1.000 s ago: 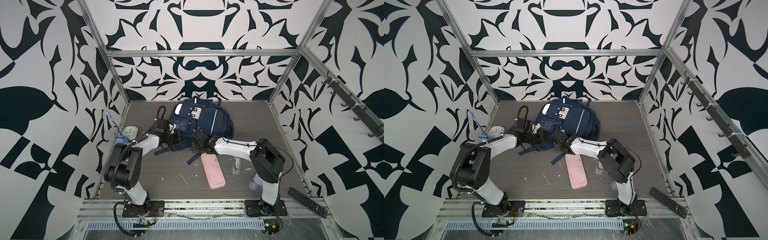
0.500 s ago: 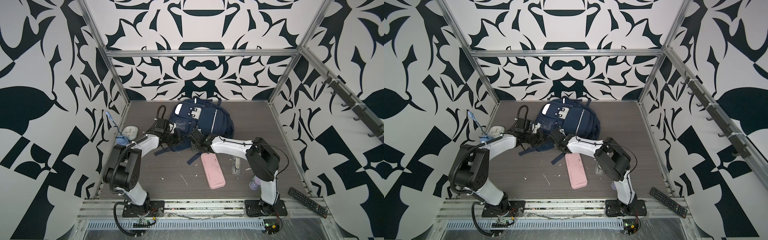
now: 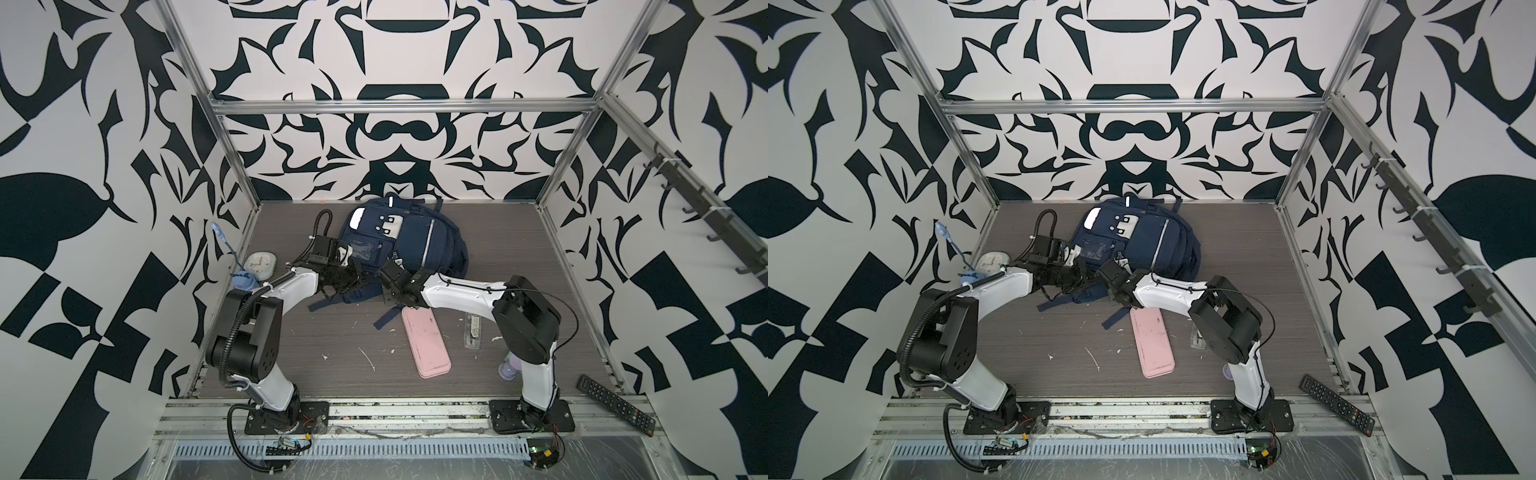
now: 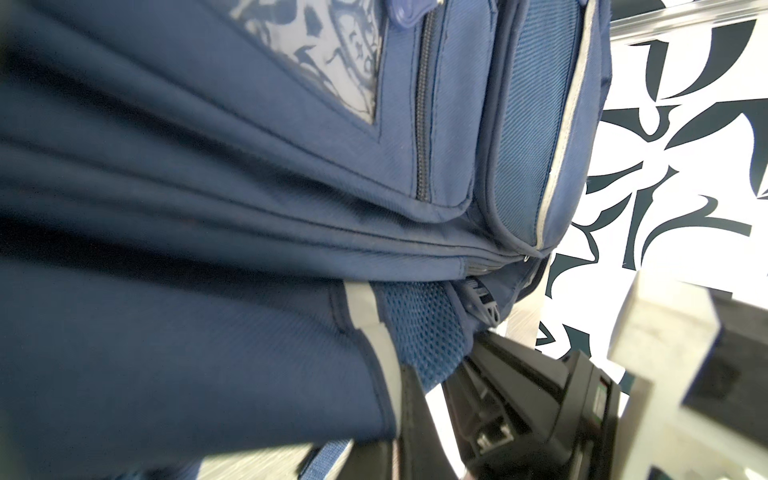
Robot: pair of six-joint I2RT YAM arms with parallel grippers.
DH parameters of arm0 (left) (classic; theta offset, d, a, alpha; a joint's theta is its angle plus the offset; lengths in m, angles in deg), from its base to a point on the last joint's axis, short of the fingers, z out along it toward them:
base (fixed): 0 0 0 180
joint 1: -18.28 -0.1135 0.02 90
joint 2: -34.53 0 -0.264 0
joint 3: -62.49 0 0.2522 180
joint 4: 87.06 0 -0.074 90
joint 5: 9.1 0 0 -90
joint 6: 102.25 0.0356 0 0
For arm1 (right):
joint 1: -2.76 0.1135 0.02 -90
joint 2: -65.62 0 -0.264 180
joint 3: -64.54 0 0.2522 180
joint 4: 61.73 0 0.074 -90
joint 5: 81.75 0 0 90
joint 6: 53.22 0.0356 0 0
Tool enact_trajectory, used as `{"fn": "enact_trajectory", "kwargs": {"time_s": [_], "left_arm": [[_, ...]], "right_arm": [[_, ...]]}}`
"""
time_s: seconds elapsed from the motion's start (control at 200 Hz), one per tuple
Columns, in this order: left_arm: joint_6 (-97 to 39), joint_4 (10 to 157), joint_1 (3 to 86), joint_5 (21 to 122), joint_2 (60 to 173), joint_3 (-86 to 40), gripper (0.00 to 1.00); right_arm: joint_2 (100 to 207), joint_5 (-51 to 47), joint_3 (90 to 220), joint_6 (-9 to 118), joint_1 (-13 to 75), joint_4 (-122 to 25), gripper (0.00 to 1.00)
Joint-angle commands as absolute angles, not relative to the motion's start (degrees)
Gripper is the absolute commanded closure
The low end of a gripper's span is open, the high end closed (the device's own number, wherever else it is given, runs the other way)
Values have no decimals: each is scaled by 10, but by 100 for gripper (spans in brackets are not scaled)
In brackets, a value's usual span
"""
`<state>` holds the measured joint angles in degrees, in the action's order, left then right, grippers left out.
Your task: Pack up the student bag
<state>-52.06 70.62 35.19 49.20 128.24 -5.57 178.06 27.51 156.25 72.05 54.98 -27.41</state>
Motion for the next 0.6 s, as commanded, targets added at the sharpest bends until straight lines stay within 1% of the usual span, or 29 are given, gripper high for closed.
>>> {"fn": "enact_trajectory", "kwargs": {"time_s": [0.0, 0.23, 0.425, 0.555, 0.57, 0.595], "left_arm": [[-507, 696, 354, 492, 1265, -80, 93], [-510, 685, 320, 519, 1267, -76, 95], [-521, 692, 290, 540, 1254, -63, 96], [-534, 706, 278, 546, 1253, -55, 96], [-536, 708, 277, 547, 1254, -55, 96], [-538, 710, 276, 547, 1255, -54, 96]], "right_arm": [[1739, 276, 1554, 717, 555, -270, 100], [1705, 222, 1542, 687, 555, -253, 100], [1670, 205, 1520, 645, 551, -222, 100], [1639, 199, 1486, 630, 533, -216, 100], [1635, 180, 1482, 629, 530, -216, 100], [1628, 175, 1475, 627, 524, -214, 100]]}}
